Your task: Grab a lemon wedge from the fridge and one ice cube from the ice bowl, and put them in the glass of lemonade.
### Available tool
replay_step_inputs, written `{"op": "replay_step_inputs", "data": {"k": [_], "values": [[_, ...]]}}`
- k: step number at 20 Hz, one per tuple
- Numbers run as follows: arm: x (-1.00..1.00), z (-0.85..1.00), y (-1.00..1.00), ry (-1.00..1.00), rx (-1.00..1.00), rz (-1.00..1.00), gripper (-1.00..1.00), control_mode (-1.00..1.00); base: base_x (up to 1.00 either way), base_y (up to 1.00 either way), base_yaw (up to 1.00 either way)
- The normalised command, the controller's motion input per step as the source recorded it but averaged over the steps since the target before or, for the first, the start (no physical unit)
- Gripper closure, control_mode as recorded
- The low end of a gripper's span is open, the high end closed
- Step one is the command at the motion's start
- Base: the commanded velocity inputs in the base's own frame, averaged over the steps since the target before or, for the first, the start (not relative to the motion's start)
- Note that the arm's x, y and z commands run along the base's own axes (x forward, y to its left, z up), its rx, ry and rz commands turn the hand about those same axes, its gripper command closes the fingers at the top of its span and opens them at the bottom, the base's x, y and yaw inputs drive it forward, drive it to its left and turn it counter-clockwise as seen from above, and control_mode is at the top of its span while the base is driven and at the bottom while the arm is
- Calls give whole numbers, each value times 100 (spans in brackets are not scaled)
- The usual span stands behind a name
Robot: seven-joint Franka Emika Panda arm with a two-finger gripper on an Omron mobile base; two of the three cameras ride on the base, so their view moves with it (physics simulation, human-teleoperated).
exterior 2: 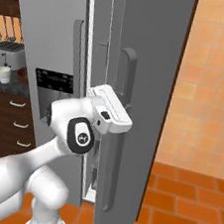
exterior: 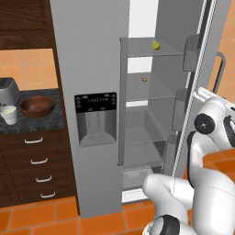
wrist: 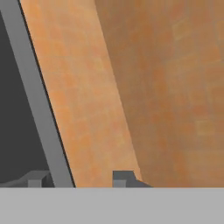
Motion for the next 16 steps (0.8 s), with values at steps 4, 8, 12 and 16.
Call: {"op": "replay_step_inputs", "data": {"k": [4, 8, 12, 16], "values": [[-15, 29, 10, 6, -13, -10, -100, -100, 0, 0, 0], [-68, 59, 15, 0, -12, -1, -100, -100, 0, 0, 0], [-82, 72, 36, 0, -12, 0, -100, -100, 0, 0, 0], [-81, 81, 78, 2, -18, 0, -100, -100, 0, 0, 0]]}}
